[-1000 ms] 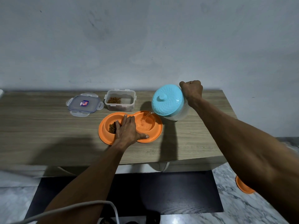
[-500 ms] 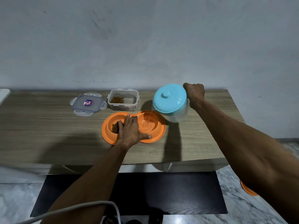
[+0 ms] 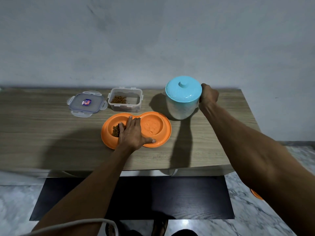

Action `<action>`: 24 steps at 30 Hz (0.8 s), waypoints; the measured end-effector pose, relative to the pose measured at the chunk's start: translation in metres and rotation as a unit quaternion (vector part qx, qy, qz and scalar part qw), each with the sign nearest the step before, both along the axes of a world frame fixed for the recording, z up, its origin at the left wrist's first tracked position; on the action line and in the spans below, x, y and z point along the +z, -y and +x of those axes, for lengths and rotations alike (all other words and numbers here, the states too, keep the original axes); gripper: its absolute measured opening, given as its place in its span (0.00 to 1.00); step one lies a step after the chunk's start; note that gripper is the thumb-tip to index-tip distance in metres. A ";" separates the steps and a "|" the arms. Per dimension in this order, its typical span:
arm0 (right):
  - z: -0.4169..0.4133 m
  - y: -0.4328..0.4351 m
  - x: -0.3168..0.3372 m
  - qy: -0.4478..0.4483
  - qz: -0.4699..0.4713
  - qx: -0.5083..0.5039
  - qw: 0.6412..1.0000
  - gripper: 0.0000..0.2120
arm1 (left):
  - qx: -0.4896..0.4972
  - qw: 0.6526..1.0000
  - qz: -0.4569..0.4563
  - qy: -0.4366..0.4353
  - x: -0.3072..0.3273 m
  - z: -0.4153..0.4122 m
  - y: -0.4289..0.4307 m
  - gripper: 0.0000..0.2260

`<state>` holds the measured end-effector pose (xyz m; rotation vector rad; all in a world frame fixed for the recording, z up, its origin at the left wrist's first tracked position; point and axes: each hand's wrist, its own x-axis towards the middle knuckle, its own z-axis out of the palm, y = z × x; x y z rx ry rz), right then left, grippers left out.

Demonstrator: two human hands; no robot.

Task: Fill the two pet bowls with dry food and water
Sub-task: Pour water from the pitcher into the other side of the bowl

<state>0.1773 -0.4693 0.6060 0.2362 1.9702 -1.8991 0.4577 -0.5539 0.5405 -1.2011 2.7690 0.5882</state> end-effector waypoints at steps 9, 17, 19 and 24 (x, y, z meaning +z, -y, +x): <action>-0.010 -0.005 -0.014 0.019 -0.016 -0.025 0.999 0.09 | 0.003 1.000 0.006 0.006 0.002 -0.002 0.001 0.52; 0.000 -0.014 -0.013 0.024 -0.025 -0.034 0.999 0.06 | 0.005 1.000 0.004 0.005 0.000 -0.001 0.001 0.53; 0.003 -0.019 -0.010 0.021 -0.036 -0.034 0.999 0.09 | 0.000 1.000 -0.003 -0.001 0.001 -0.001 -0.001 0.52; 0.023 -0.036 -0.037 0.064 -0.040 -0.100 0.992 0.19 | 0.006 0.999 -0.023 -0.032 0.005 0.008 -0.006 0.54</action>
